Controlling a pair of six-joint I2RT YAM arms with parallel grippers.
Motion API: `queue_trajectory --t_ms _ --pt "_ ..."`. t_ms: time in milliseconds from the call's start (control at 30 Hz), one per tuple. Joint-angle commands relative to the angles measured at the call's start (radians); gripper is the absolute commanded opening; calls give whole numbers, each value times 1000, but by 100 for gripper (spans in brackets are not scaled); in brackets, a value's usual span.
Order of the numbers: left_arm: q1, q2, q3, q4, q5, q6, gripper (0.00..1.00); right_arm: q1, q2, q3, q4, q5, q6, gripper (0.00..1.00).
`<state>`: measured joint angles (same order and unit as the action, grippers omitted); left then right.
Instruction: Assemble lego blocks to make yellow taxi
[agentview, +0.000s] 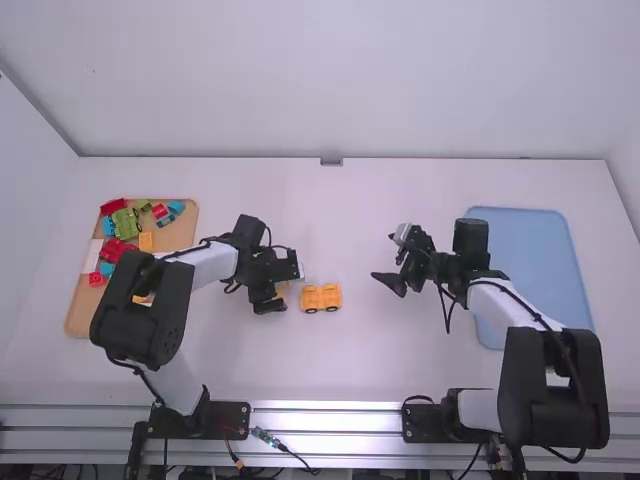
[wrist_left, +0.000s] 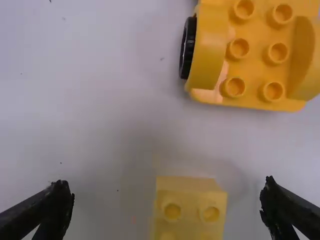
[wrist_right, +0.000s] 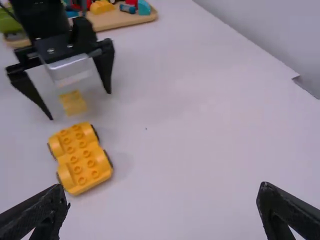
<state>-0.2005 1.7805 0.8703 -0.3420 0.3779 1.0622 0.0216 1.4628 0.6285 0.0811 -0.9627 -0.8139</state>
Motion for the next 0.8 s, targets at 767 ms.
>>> queue_trajectory --t_ms 767 --pt "330 -4 -266 288 681 362 99 269 531 -7 435 -130 -93 100"
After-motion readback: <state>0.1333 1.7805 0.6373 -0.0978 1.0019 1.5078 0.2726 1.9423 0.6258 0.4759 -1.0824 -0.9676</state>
